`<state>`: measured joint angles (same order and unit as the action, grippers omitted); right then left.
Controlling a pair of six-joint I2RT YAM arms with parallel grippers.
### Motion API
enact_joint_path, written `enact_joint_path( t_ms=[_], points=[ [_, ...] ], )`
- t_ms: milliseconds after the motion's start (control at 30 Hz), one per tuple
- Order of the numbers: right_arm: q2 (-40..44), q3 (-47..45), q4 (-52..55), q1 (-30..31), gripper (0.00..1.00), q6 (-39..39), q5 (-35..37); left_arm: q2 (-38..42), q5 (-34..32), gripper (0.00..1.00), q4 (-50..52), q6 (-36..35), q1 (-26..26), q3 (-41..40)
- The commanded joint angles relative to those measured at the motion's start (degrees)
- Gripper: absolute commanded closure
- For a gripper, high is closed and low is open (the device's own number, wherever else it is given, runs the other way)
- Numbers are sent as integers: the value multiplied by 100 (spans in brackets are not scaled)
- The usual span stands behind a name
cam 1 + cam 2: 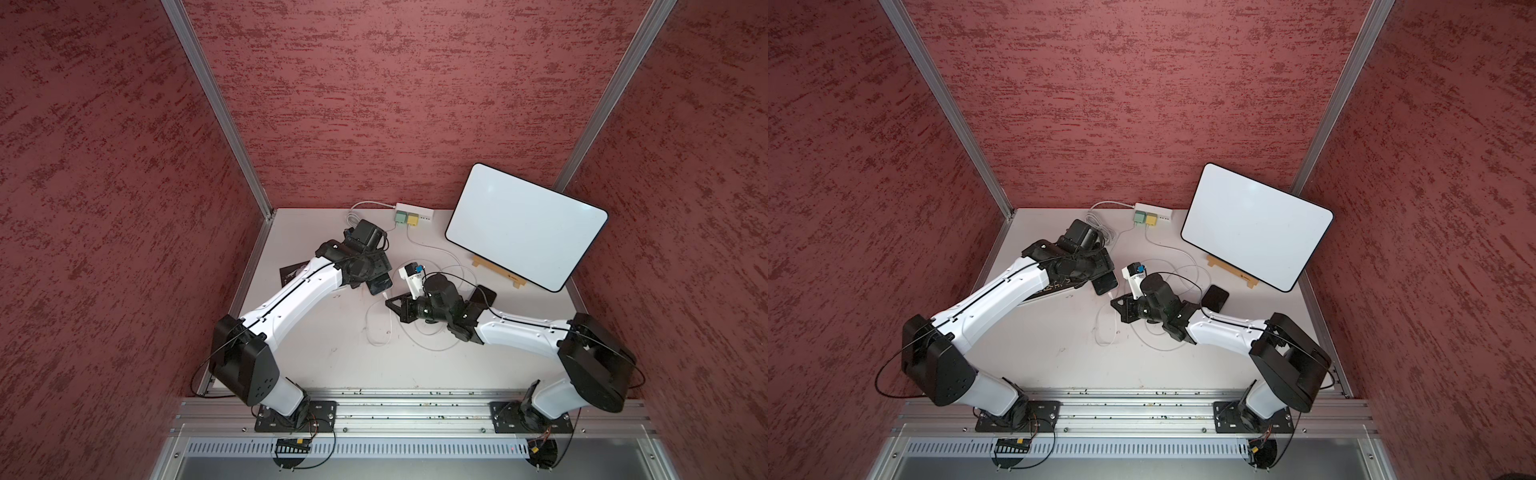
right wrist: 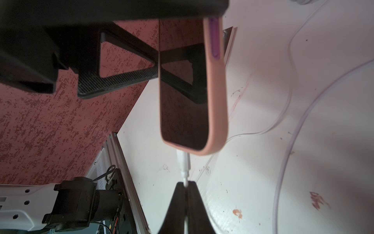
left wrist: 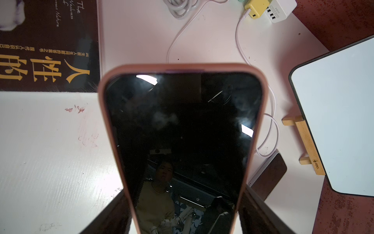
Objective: Unplug the charging cable from the phone
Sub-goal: Remove the charging cable from the phone.
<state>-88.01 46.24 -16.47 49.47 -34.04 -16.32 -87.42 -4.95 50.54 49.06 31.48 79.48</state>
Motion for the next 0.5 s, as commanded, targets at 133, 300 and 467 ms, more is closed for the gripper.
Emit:
enact_joint_path(
  t_ms=[133,300,467],
  points=[
    [-44,26,47,49,99,73,-21,191,-61,48,-256,16,-86,56],
    [-57,12,42,53,100,78,-29,198,-38,48,-264,23,-111,65],
    [-42,-14,33,48,100,64,-56,195,-32,48,-271,8,-141,92]
  ],
)
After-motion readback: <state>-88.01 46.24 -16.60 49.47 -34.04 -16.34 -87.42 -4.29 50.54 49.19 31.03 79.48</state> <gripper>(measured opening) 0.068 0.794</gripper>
